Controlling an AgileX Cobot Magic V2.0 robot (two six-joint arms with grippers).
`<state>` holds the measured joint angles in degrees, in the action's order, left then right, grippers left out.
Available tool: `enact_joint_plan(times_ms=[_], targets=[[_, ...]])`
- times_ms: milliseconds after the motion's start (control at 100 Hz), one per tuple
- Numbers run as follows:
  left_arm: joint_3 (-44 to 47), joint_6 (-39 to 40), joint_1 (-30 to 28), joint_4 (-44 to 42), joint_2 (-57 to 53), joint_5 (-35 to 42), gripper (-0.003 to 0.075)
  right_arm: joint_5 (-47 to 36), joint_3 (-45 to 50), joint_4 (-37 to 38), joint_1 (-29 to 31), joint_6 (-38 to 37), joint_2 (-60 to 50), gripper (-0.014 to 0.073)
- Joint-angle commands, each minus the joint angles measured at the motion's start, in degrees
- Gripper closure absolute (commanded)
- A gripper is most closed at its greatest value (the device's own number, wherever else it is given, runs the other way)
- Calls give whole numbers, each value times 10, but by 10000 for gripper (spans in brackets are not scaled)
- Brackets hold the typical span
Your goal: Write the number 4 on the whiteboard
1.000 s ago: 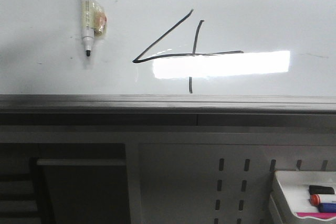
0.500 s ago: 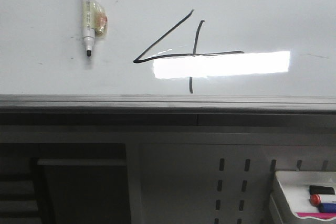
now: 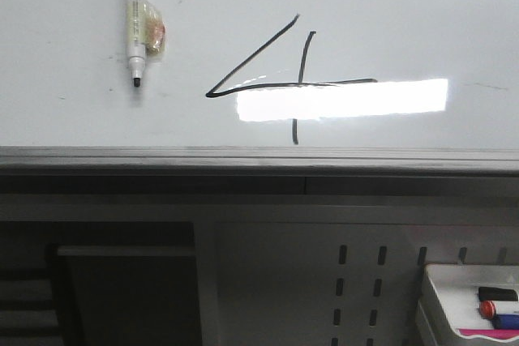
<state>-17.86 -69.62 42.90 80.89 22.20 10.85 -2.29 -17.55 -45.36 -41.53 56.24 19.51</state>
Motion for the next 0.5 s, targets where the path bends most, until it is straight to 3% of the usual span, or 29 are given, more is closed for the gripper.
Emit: enact_joint_plan(times_ms=[0, 360, 490], targets=[[-16, -2, 5, -5, 2, 1, 741, -28, -16, 0, 3, 1, 1, 658], [6, -2, 5, -5, -6, 4, 741, -28, -16, 0, 3, 1, 1, 658], [35, -2, -1, -4, -19, 74, 741, -28, -16, 0, 3, 1, 1, 658]])
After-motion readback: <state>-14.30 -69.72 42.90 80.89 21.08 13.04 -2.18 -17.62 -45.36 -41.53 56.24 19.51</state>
